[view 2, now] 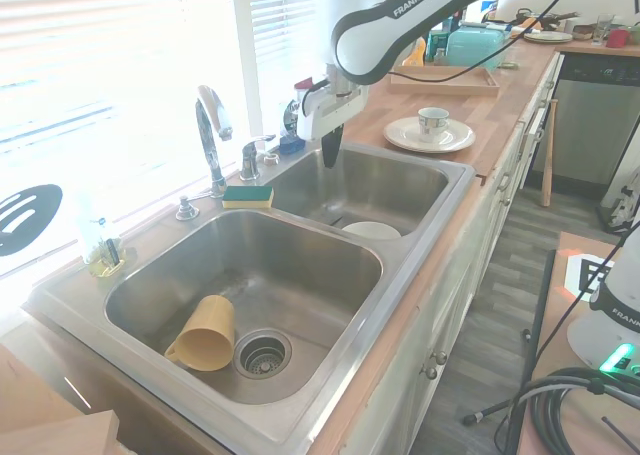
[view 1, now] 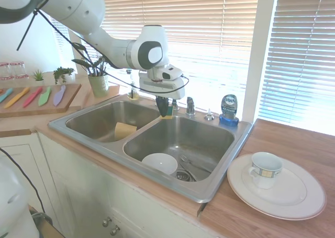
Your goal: Turn on the faucet
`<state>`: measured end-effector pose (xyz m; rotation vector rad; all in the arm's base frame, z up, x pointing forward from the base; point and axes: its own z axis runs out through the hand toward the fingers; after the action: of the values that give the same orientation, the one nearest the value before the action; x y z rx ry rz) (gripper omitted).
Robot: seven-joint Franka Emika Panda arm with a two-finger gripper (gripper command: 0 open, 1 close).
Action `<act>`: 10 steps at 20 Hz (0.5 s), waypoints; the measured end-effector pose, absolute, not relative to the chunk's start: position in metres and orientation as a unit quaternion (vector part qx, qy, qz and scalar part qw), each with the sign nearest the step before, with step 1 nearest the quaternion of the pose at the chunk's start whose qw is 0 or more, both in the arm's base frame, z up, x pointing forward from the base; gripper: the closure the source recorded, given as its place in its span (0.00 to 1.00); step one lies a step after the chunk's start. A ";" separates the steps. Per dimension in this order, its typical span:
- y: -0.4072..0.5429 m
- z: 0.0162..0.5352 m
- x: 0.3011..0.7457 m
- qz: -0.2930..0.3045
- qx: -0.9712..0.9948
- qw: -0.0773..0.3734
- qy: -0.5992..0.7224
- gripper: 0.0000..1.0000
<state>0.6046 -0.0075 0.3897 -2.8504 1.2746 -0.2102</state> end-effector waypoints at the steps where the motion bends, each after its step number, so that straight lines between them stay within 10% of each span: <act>1: -0.003 0.388 0.616 -0.068 -0.912 0.007 0.404 1.00; 10: -0.003 0.379 0.678 -0.077 -0.905 0.005 0.419 1.00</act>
<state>0.6784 -0.0028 0.3790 -2.8343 1.3111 -0.2396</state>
